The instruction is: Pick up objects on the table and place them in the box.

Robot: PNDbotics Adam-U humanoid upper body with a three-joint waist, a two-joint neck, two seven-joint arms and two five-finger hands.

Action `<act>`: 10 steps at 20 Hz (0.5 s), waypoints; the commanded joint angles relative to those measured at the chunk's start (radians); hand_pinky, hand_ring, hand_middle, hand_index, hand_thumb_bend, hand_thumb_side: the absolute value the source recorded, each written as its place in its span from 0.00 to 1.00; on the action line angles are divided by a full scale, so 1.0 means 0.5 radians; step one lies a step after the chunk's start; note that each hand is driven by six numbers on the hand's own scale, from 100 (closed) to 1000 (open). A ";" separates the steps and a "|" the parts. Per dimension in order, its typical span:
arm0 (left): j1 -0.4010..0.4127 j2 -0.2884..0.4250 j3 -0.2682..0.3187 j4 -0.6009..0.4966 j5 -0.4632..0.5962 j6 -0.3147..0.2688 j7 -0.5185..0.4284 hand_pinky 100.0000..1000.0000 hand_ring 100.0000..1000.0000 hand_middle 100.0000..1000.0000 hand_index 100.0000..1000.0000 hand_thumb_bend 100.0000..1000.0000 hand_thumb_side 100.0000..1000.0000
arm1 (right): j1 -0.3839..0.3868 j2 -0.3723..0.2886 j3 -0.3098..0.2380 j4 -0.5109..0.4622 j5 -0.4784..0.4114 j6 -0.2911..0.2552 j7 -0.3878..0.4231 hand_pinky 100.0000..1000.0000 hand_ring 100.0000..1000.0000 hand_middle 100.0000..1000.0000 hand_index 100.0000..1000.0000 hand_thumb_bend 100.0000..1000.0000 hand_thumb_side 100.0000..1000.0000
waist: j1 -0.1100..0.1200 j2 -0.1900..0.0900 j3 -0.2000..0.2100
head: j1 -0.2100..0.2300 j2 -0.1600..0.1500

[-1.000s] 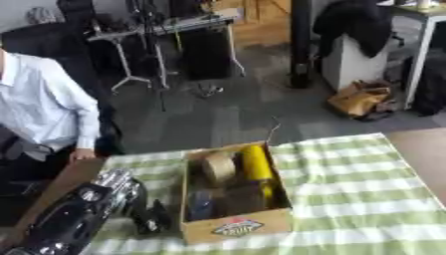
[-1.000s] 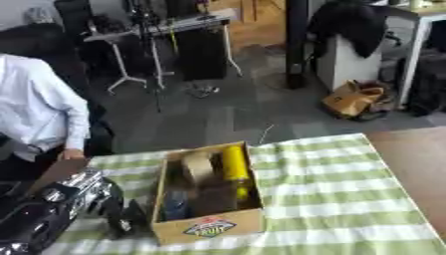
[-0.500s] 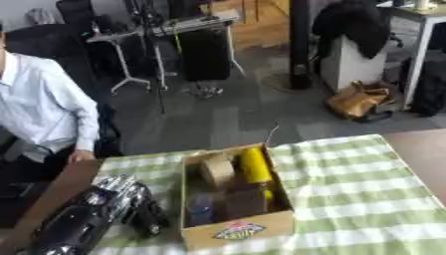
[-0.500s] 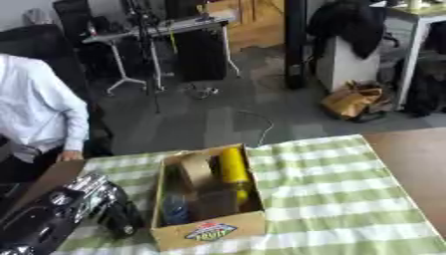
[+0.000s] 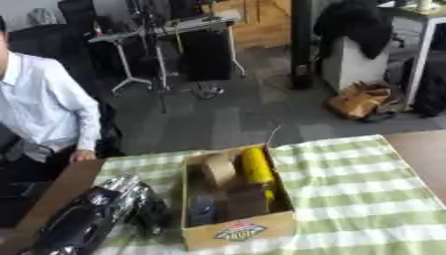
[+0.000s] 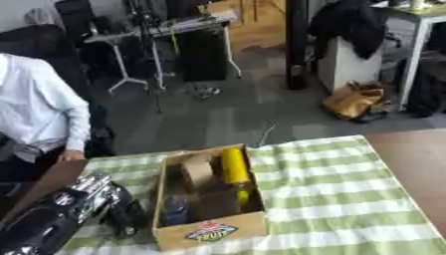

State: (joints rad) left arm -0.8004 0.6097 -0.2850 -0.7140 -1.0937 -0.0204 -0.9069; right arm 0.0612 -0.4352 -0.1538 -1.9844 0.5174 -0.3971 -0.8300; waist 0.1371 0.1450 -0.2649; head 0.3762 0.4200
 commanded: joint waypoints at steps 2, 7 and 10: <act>-0.033 0.052 0.003 -0.070 -0.037 -0.014 0.000 0.27 0.40 0.35 0.50 0.18 0.66 | -0.017 -0.034 -0.011 -0.031 -0.007 -0.152 -0.154 0.90 1.00 0.90 0.87 0.00 1.00 | -0.015 -0.021 0.005 | 0.002 -0.005; -0.060 0.067 0.005 -0.099 -0.059 -0.020 0.000 0.26 0.39 0.34 0.49 0.21 0.64 | -0.015 -0.038 -0.009 -0.031 -0.008 -0.146 -0.154 0.90 1.00 0.90 0.87 0.00 1.00 | -0.012 -0.028 0.013 | -0.005 0.002; -0.070 0.071 0.010 -0.109 -0.058 -0.018 0.000 0.26 0.38 0.33 0.49 0.21 0.63 | -0.014 -0.037 -0.007 -0.031 -0.008 -0.143 -0.154 0.90 1.00 0.90 0.87 0.00 1.00 | -0.011 -0.030 0.014 | -0.007 0.002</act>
State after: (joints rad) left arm -0.8113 0.6098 -0.2854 -0.7503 -1.1178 -0.0272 -0.9066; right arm 0.0612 -0.4353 -0.1537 -1.9844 0.5174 -0.3969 -0.8302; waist 0.1372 0.1436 -0.2593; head 0.3744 0.4201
